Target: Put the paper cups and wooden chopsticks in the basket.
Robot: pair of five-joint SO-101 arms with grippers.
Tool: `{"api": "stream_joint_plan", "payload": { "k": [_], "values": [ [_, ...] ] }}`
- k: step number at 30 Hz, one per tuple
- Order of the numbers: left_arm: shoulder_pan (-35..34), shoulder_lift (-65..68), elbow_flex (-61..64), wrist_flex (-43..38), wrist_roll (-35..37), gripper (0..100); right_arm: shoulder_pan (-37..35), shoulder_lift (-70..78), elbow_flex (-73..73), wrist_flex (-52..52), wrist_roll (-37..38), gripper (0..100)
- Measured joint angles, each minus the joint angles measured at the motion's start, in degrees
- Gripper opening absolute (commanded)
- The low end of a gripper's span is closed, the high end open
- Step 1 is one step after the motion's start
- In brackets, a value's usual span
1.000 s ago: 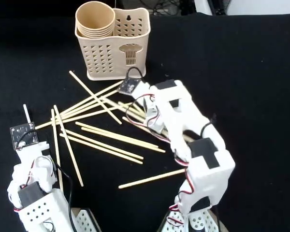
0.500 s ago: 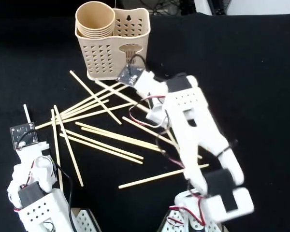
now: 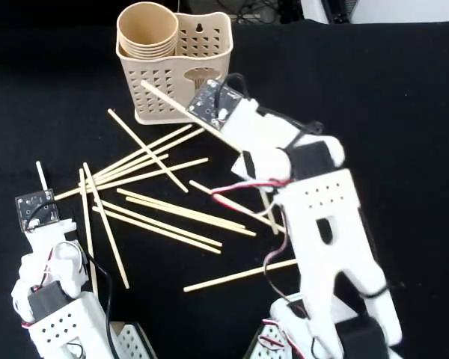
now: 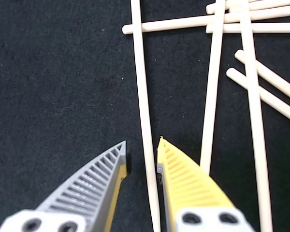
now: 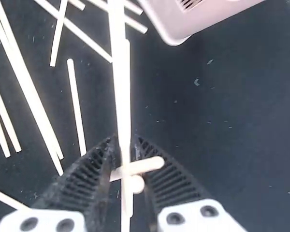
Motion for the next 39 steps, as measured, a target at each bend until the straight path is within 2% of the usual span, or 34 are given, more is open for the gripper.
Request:
{"api": "stream_joint_plan", "payload": {
  "k": [10, 21, 27, 33, 39],
  "values": [
    [0.0, 0.0, 0.0, 0.0, 0.0, 12, 0.0, -8.5, -2.9, -1.1, -5.4, 1.1],
    [0.0, 0.0, 0.0, 0.0, 0.0, 12, -1.2, -10.5, -8.9, -2.9, -11.9, 1.1],
    [0.0, 0.0, 0.0, 0.0, 0.0, 12, -1.2, -10.5, -8.9, -7.6, -16.1, 1.1],
    [0.0, 0.0, 0.0, 0.0, 0.0, 12, -1.2, -10.5, -8.9, -12.1, -16.7, 1.1],
    [0.0, 0.0, 0.0, 0.0, 0.0, 12, -1.3, -10.5, -8.9, -22.4, -20.6, 1.1]
  ]
}}
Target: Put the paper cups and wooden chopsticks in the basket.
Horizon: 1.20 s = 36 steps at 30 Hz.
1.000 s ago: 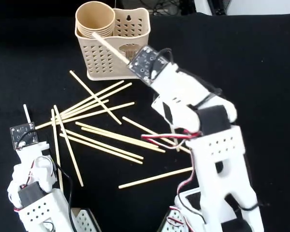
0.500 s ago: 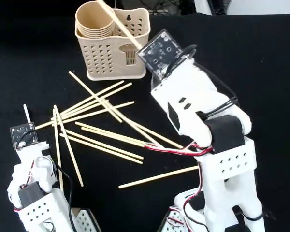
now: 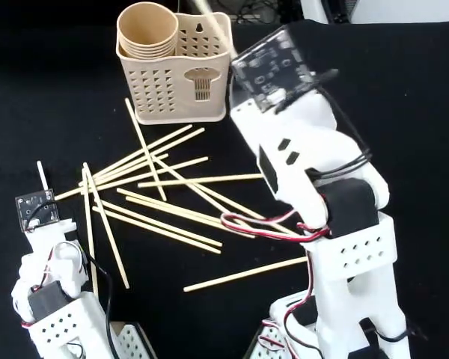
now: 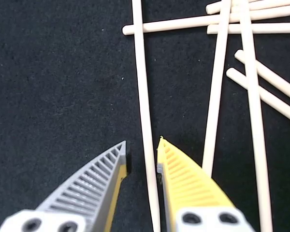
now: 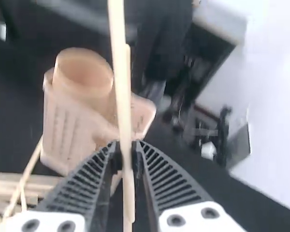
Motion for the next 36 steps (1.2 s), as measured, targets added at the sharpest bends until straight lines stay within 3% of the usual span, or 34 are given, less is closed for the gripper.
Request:
{"api": "stream_joint_plan", "payload": {
  "k": [15, 20, 36],
  "values": [
    [0.0, 0.0, 0.0, 0.0, 0.0, 12, 0.0, 6.9, -0.4, -21.7, -4.0, 1.1],
    [0.0, 0.0, 0.0, 0.0, 0.0, 12, 0.0, 10.0, -5.6, -26.3, -9.5, 1.1],
    [0.0, 0.0, 0.0, 0.0, 0.0, 12, 0.0, 32.3, -24.6, -29.6, -16.3, 1.1]
  ]
}}
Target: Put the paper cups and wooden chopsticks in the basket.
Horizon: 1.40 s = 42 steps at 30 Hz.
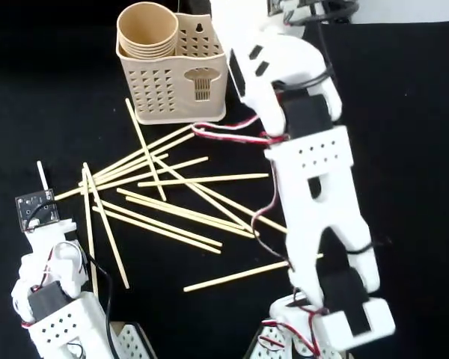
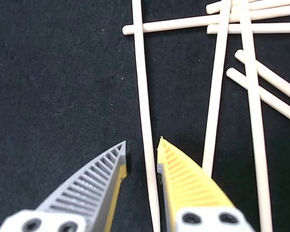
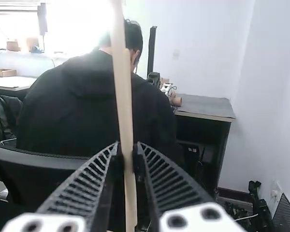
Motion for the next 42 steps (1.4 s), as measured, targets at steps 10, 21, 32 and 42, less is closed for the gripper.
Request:
{"api": "stream_joint_plan", "payload": {
  "k": [10, 21, 32, 42],
  "values": [
    [0.0, 0.0, 0.0, 0.0, 0.0, 12, 0.0, 4.6, -0.3, -5.5, -0.4, 1.1],
    [0.0, 0.0, 0.0, 0.0, 0.0, 12, 1.2, 4.6, 6.5, -8.1, -2.7, 1.1],
    [0.0, 0.0, 0.0, 0.0, 0.0, 12, 3.4, 6.9, 7.6, -8.1, -8.4, 1.1],
    [0.0, 0.0, 0.0, 0.0, 0.0, 12, 3.7, 6.9, 11.3, -8.1, -8.4, 1.1]
  ]
}}
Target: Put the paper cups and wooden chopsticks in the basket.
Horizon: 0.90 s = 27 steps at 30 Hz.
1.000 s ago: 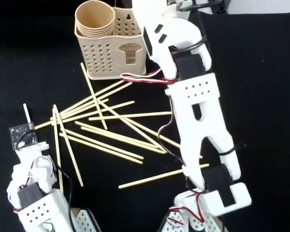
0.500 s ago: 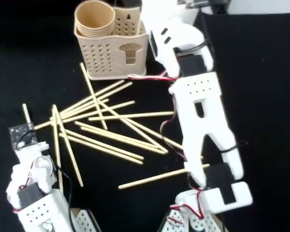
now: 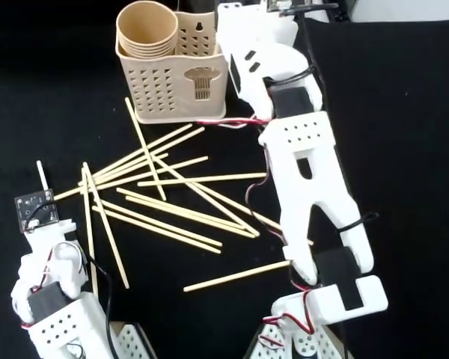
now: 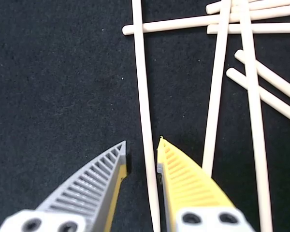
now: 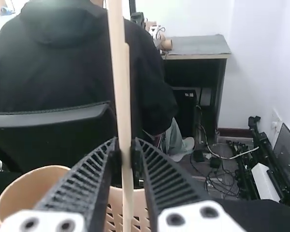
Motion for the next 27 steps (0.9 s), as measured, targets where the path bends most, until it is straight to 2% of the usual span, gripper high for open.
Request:
{"api": "stream_joint_plan", "payload": {
  "k": [6, 18, 27],
  "values": [
    [0.0, 0.0, 0.0, 0.0, 0.0, 12, 0.0, -0.1, 4.1, -0.7, -0.2, 1.1],
    [0.0, 0.0, 0.0, 0.0, 0.0, 12, 0.1, -0.1, 16.5, -11.3, -0.2, 1.1],
    [0.0, 0.0, 0.0, 0.0, 0.0, 12, 0.1, 1.1, 19.4, -12.7, -0.2, 1.1]
  ]
}}
